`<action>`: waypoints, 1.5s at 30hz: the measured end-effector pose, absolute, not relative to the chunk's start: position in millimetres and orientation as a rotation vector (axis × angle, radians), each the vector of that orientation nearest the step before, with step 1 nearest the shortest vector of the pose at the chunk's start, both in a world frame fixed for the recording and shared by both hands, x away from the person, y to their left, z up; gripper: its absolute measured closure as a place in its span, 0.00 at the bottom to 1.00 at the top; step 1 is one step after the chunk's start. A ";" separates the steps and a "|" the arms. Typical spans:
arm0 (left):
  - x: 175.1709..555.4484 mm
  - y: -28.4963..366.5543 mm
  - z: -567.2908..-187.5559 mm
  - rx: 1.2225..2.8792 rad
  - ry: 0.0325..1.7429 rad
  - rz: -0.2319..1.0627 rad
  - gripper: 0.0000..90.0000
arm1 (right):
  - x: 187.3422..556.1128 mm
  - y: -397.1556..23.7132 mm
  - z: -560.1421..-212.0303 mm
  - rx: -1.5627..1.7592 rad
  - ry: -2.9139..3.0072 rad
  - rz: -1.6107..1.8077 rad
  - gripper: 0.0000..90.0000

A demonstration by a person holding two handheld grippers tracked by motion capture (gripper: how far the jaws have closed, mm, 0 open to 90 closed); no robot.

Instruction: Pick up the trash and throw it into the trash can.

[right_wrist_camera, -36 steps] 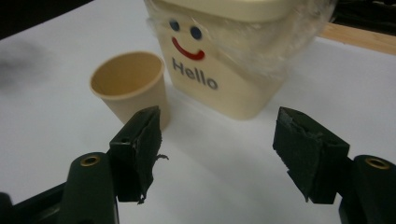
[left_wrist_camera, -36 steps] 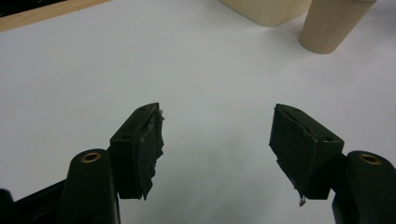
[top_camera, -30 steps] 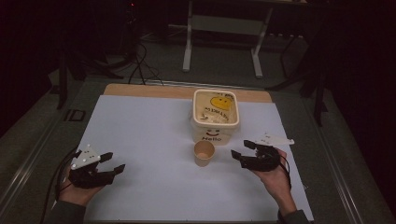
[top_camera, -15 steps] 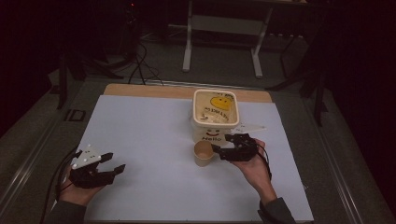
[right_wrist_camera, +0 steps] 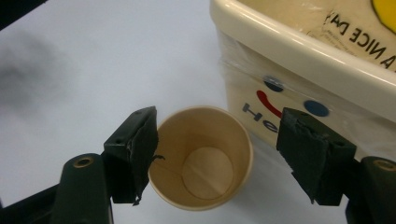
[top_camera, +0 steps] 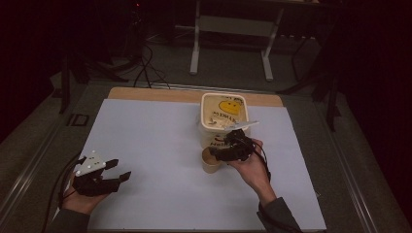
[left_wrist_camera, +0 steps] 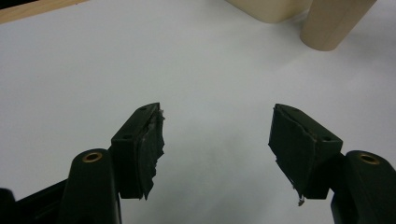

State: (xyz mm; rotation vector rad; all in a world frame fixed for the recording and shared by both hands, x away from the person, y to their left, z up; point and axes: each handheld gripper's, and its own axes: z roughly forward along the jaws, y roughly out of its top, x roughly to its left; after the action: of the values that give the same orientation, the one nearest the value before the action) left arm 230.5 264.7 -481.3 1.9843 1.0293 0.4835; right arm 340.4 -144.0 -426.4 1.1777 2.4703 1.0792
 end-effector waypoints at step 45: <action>231.2 262.5 -484.1 2.008 1.030 0.469 0.39 | 364.3 -94.7 -419.1 1.373 2.642 0.581 0.13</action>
State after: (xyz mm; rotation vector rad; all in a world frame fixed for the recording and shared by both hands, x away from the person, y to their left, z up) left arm 231.2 262.5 -484.1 2.0080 1.0296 0.4691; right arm 364.3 -94.7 -419.1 1.3726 2.6421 0.5808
